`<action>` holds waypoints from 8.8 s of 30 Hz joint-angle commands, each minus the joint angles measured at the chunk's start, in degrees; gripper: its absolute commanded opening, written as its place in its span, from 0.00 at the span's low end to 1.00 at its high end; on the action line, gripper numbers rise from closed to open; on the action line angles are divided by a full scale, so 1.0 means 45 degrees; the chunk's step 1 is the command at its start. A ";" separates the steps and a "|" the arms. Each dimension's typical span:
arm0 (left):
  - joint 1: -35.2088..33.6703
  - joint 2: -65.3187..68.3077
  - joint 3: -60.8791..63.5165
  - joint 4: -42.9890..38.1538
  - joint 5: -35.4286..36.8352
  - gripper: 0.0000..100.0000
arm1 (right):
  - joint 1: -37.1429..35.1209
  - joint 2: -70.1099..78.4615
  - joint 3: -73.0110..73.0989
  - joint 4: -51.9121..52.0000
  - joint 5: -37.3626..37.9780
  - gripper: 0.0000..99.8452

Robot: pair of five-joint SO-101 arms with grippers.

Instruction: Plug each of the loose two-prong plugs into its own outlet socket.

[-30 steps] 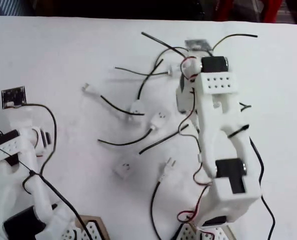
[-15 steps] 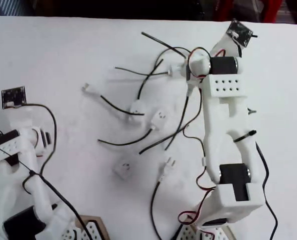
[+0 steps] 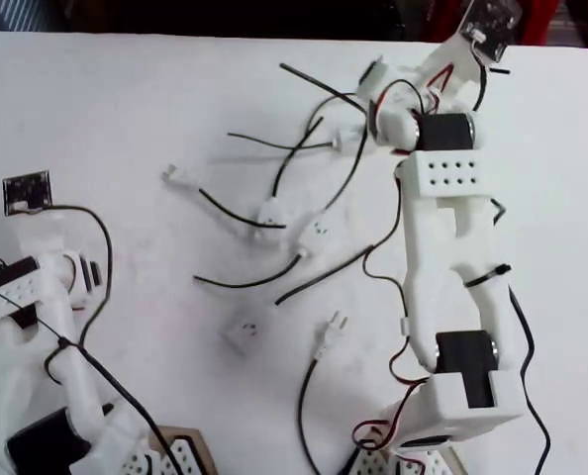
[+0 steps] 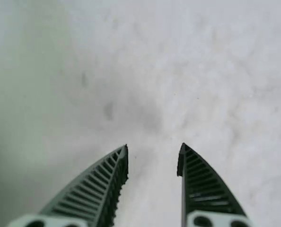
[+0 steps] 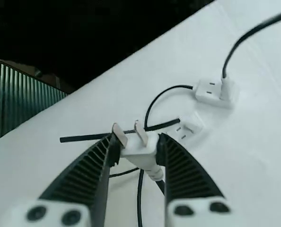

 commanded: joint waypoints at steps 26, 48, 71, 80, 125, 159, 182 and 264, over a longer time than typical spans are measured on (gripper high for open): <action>-0.0068 -0.0361 0.0039 -0.0215 0.0098 0.18 | -0.0264 -0.7512 1.3929 -0.6789 0.7932 0.02; -0.0068 -0.0361 0.0039 -0.0215 0.0098 0.18 | 0.2042 -1.1712 1.6684 -0.0322 1.1018 0.17; -0.0068 -0.0361 0.0039 -0.0215 0.0098 0.18 | 0.3370 -0.8332 1.3031 0.5245 1.1038 0.16; -0.0068 -0.0361 0.0039 -0.0215 0.0098 0.18 | 0.4777 -0.4308 1.1585 0.5206 1.1038 0.16; -0.0049 -0.0361 0.0039 -0.0215 0.0098 0.18 | 0.4073 -0.1201 1.0432 0.0869 1.1038 0.02; -0.0049 -0.0361 0.0039 -0.0215 0.0098 0.18 | 0.3976 -0.2374 0.8635 0.4425 1.1038 0.02; 0.0381 -0.0440 0.0039 -0.0137 0.0098 0.18 | -0.3976 -1.0872 1.4125 -0.0068 0.7072 0.02; 1.3431 -0.4835 0.0234 0.5705 -0.0567 0.32 | -0.0205 -1.7143 1.9028 -0.5832 0.5665 0.02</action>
